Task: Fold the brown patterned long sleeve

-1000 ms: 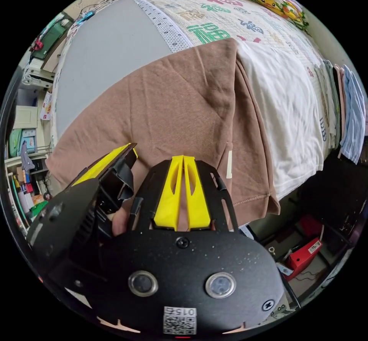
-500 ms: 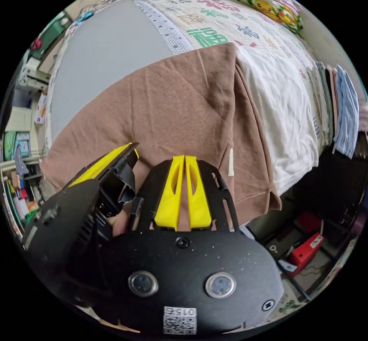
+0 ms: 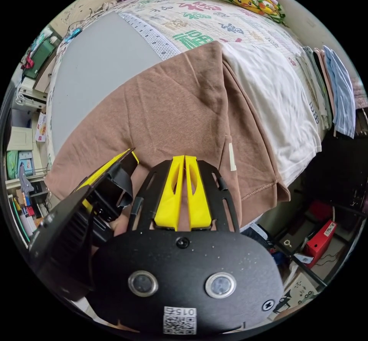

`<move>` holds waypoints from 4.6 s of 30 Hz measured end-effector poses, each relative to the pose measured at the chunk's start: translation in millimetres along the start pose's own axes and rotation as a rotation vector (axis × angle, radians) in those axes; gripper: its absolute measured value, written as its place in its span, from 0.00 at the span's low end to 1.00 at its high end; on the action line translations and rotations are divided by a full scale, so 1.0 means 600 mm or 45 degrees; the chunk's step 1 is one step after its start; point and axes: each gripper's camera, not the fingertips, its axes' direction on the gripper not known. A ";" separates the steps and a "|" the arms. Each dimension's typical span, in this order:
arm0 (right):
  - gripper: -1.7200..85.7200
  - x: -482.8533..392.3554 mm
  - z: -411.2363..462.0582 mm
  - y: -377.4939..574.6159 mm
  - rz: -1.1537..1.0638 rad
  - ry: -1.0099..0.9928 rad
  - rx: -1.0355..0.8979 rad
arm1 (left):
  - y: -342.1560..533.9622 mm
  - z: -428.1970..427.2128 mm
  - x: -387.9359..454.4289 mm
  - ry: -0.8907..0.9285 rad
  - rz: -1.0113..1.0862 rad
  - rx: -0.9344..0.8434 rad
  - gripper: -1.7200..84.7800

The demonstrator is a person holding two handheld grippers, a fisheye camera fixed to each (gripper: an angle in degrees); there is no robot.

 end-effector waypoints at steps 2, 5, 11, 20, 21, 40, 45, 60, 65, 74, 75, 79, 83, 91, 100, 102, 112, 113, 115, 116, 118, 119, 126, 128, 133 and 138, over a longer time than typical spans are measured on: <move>0.02 0.012 0.001 0.009 0.035 -0.023 0.017 | 0.005 0.000 -0.004 -0.002 -0.004 0.017 0.01; 0.02 0.023 0.004 0.018 0.048 -0.036 0.018 | 0.009 -0.001 -0.012 0.007 -0.032 0.023 0.01; 0.01 0.023 0.010 0.034 -0.012 0.013 0.012 | 0.018 -0.007 -0.036 0.051 -0.063 0.033 0.01; 0.02 0.014 0.019 0.049 -0.054 0.057 -0.032 | 0.029 -0.022 -0.080 0.117 -0.130 0.008 0.01; 0.02 0.009 0.020 0.049 -0.075 0.074 -0.046 | 0.029 -0.023 -0.084 0.126 -0.139 0.004 0.01; 0.01 0.005 0.016 0.113 -0.022 -0.049 0.084 | 0.093 -0.091 -0.180 0.108 -0.200 0.121 0.01; 0.01 -0.041 0.015 0.119 -0.080 0.025 0.058 | 0.102 -0.110 -0.229 0.202 -0.263 0.115 0.01; 0.01 -0.275 0.012 0.162 -0.858 0.693 -0.071 | 0.150 -0.175 -0.455 0.791 -0.296 0.031 0.01; 0.01 -0.302 -0.032 0.185 -0.946 0.750 0.036 | 0.187 -0.240 -0.575 0.820 -0.345 0.199 0.01; 0.01 -0.243 -0.224 0.048 -0.858 0.069 -0.126 | 0.192 -0.301 -0.767 0.511 -0.441 0.345 0.02; 0.01 -0.239 -0.247 0.032 -0.874 0.004 -0.141 | 0.189 -0.302 -0.777 0.500 -0.452 0.359 0.02; 0.02 -0.220 -0.321 -0.036 -0.867 -0.250 -0.223 | 0.151 -0.289 -0.834 0.523 -0.539 0.323 0.11; 0.09 -0.196 -0.403 -0.143 -0.720 -0.460 -0.342 | 0.100 -0.262 -0.866 0.711 -0.594 0.236 0.14; 0.13 -0.164 -0.596 -0.427 -0.457 -0.516 -0.055 | 0.032 -0.270 -0.862 0.760 -0.409 0.087 0.07; 0.03 -0.322 -0.694 -0.545 -0.510 -0.307 -0.091 | 0.000 -0.324 -0.846 0.600 -0.326 0.084 0.04; 0.04 -0.325 -0.709 -0.569 -0.458 -0.364 -0.140 | -0.008 -0.317 -0.833 0.555 -0.314 0.053 0.05; 0.10 -0.210 -0.936 -0.453 -0.478 -0.602 -0.022 | 0.023 -0.378 -0.802 0.311 -0.326 0.080 0.11; 0.11 -0.182 -0.950 -0.414 -0.458 -0.579 -0.031 | 0.018 -0.402 -0.777 0.258 -0.237 0.109 0.11; 0.12 -0.137 -0.956 -0.335 -0.411 -0.525 -0.102 | 0.001 -0.433 -0.722 0.234 -0.052 0.149 0.12; 0.12 -0.129 -0.953 -0.317 -0.396 -0.514 -0.125 | -0.016 -0.446 -0.676 0.265 0.087 0.155 0.12; 0.13 -0.109 -0.940 -0.267 -0.338 -0.498 -0.185 | -0.050 -0.456 -0.596 0.363 0.303 0.137 0.13; 0.13 -0.103 -0.931 -0.241 -0.301 -0.503 -0.212 | -0.074 -0.457 -0.537 0.426 0.431 0.131 0.13; 0.14 -0.112 -0.909 -0.161 -0.208 -0.606 -0.274 | -0.197 -0.425 -0.205 0.683 0.961 0.017 0.16; 0.14 -0.117 -0.905 -0.146 -0.221 -0.602 -0.274 | -0.224 -0.393 -0.116 0.647 1.000 -0.046 0.17; 0.12 -0.126 -0.900 -0.115 -0.207 -0.588 -0.259 | -0.245 -0.330 -0.013 0.563 1.034 -0.227 0.16; 0.06 -0.121 -0.907 -0.067 -0.216 -0.635 -0.241 | -0.247 -0.324 -0.011 0.564 1.012 -0.234 0.07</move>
